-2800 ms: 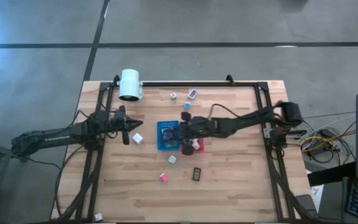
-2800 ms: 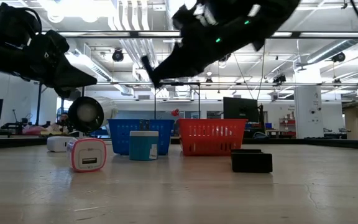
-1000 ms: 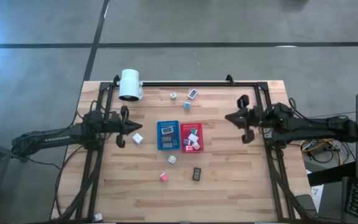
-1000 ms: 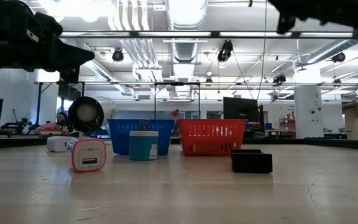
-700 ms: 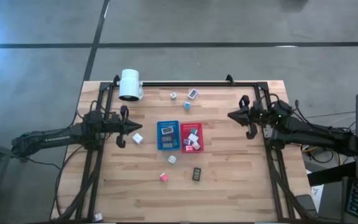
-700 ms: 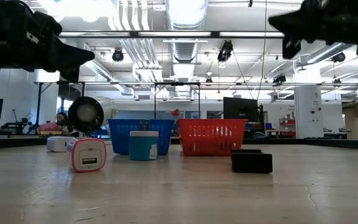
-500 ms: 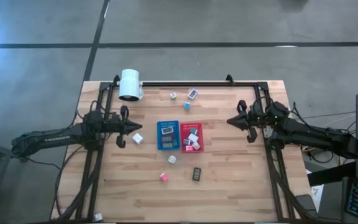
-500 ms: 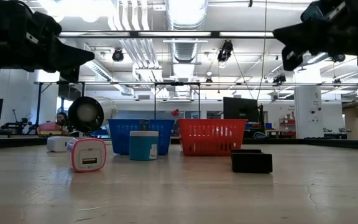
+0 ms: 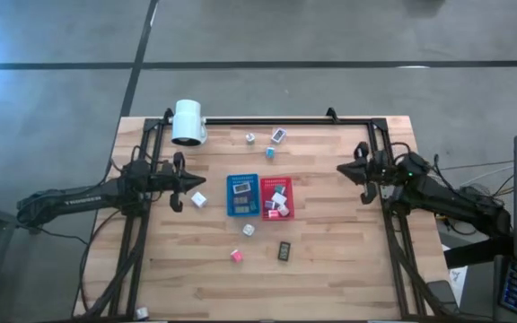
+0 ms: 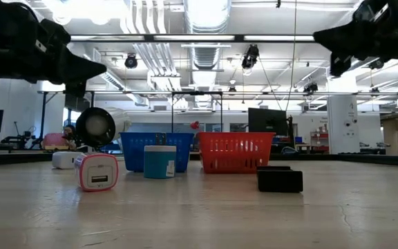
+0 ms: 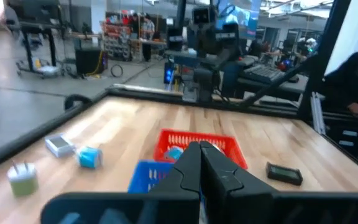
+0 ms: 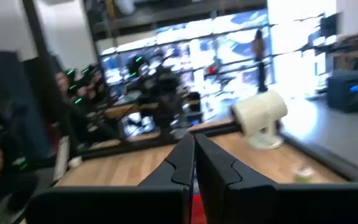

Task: Pick & Place Office items
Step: Put the blue charger adapter into the red bin

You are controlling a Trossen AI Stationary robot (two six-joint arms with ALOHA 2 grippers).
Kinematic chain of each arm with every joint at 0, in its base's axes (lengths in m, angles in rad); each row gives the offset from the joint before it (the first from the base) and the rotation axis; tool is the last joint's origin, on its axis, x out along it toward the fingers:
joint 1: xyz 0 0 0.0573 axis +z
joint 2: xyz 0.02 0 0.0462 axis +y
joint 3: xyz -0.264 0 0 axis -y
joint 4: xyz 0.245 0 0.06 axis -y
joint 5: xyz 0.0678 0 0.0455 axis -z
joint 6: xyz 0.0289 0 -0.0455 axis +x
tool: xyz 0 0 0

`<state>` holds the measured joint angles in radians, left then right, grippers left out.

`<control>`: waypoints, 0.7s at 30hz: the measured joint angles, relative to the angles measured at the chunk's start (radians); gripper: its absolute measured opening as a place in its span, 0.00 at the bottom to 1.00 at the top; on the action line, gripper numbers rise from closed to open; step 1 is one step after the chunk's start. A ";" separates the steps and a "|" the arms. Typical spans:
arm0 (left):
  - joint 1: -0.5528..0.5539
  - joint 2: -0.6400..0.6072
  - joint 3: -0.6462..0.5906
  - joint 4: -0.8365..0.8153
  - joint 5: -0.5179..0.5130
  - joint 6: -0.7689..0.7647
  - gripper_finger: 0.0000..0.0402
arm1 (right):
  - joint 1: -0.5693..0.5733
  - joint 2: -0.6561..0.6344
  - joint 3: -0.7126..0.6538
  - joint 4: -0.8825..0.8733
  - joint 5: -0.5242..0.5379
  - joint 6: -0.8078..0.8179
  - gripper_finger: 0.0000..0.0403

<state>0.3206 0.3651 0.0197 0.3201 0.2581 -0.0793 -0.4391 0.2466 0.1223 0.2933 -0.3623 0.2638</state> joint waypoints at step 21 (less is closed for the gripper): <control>0.005 -0.012 0.041 -0.094 -0.346 0.097 0.02 | 0.000 -0.245 -0.113 -0.029 0.155 -0.140 0.03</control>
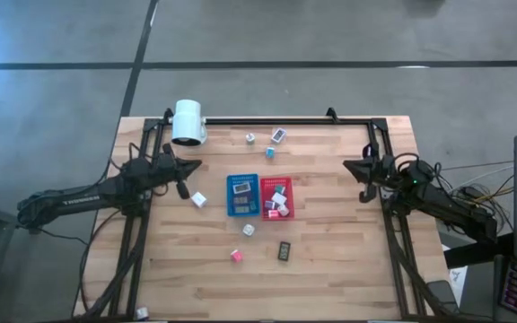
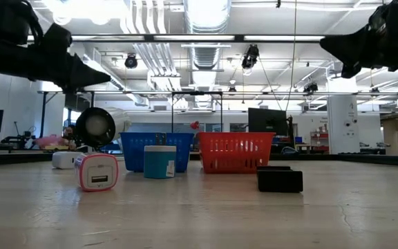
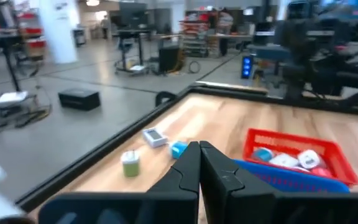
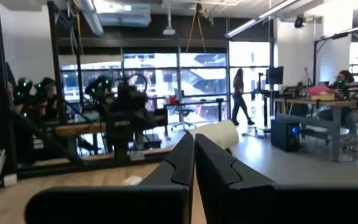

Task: Pick & Place Office items
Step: Put the blue charger adapter into the red bin

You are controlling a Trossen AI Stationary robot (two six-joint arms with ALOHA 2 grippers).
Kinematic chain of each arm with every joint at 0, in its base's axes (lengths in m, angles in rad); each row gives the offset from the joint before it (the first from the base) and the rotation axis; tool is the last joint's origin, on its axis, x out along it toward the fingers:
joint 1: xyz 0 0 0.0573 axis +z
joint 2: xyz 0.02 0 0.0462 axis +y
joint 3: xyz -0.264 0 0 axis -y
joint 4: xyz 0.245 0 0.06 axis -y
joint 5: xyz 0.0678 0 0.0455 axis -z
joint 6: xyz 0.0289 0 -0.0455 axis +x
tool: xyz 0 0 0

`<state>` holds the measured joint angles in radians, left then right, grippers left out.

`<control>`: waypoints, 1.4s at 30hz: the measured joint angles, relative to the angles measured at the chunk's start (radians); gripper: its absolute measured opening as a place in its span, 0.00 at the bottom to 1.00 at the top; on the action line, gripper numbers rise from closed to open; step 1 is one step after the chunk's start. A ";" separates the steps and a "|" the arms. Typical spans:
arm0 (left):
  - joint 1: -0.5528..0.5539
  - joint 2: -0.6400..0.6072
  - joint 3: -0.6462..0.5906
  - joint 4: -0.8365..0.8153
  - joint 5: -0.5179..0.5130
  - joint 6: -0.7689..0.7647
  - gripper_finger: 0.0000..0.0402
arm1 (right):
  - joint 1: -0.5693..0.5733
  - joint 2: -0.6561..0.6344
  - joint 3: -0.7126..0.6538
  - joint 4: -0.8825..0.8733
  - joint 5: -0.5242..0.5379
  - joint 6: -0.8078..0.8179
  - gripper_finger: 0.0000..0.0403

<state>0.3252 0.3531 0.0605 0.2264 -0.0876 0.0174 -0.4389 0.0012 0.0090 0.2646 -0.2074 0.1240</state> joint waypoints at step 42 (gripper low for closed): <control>-0.001 -0.003 0.000 -0.070 0.141 -0.010 0.02 | 0.016 0.048 0.000 -0.036 0.001 -0.012 0.03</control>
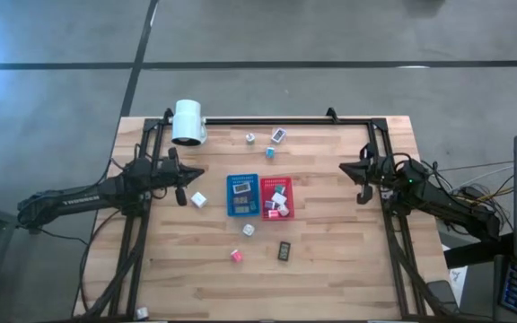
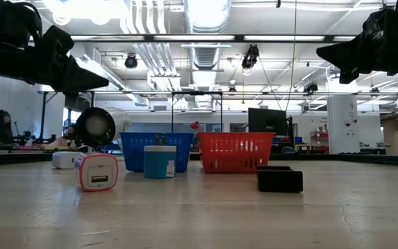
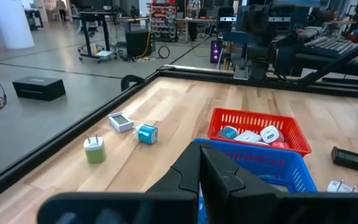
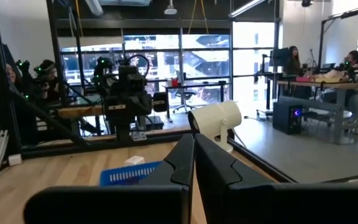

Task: Pick & Place Office items
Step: Put the blue charger adapter into the red bin

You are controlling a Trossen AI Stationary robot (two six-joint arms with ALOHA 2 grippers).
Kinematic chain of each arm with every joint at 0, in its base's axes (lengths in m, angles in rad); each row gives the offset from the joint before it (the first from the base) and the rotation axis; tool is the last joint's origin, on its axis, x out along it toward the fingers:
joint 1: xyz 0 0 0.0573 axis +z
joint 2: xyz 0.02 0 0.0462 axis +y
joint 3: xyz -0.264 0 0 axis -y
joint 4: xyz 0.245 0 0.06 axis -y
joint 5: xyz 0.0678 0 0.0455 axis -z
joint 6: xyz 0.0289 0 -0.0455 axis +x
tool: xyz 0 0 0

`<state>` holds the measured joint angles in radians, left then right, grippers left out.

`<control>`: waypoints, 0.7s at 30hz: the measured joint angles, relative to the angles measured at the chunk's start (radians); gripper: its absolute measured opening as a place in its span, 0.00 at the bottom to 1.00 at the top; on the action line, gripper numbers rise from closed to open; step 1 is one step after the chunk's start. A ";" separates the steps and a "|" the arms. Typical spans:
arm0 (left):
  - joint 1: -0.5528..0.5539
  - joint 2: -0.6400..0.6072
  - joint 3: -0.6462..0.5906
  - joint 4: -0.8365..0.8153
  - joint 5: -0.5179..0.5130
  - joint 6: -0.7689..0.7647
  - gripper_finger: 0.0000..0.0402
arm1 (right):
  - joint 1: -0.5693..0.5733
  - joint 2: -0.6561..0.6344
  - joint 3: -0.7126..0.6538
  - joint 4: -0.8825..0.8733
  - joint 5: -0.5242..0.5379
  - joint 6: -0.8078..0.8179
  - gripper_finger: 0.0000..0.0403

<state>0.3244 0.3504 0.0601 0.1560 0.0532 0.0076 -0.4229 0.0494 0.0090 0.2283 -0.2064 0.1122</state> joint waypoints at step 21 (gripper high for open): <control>0.000 0.000 0.000 0.004 0.000 -0.026 0.02 | 0.000 0.000 0.000 0.014 0.027 0.037 0.03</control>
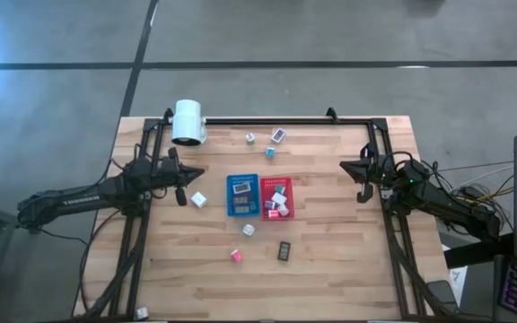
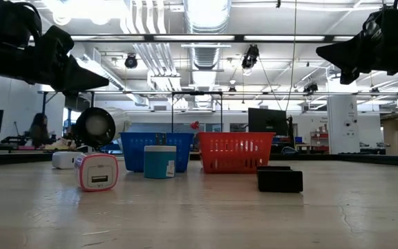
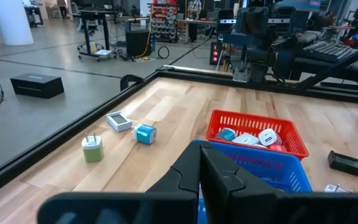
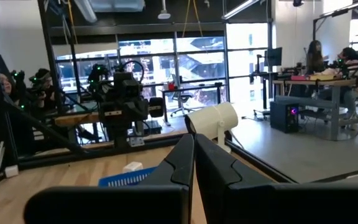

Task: Pick & Place Office items
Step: Put the blue charger adapter into the red bin

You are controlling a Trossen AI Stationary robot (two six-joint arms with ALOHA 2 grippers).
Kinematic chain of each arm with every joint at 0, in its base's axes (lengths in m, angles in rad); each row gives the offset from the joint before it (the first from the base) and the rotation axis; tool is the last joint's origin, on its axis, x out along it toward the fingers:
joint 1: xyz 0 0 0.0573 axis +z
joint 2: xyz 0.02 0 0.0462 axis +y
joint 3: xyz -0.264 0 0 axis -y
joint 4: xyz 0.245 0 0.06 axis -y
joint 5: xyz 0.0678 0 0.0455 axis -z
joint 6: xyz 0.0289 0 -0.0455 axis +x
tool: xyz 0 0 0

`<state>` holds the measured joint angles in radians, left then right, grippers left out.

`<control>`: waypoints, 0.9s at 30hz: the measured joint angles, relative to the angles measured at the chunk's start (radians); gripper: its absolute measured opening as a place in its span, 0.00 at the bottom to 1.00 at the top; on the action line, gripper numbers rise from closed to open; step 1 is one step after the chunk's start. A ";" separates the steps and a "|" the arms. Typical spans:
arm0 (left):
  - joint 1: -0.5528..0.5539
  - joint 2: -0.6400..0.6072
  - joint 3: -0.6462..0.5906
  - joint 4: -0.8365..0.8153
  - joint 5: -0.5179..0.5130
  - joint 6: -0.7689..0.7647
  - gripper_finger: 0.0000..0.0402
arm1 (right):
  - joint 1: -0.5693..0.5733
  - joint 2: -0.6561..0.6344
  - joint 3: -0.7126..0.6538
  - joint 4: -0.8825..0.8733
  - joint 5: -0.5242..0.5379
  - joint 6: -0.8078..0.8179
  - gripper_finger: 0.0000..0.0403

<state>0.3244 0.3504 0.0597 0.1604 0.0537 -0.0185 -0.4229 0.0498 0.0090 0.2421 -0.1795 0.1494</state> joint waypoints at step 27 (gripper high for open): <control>0.000 0.006 0.000 0.000 0.003 -0.035 0.02 | 0.001 0.025 0.000 -0.006 0.005 0.022 0.03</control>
<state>0.3248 0.3569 0.0593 0.1604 0.0566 -0.0538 -0.4216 0.0751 0.0090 0.2359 -0.1749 0.1715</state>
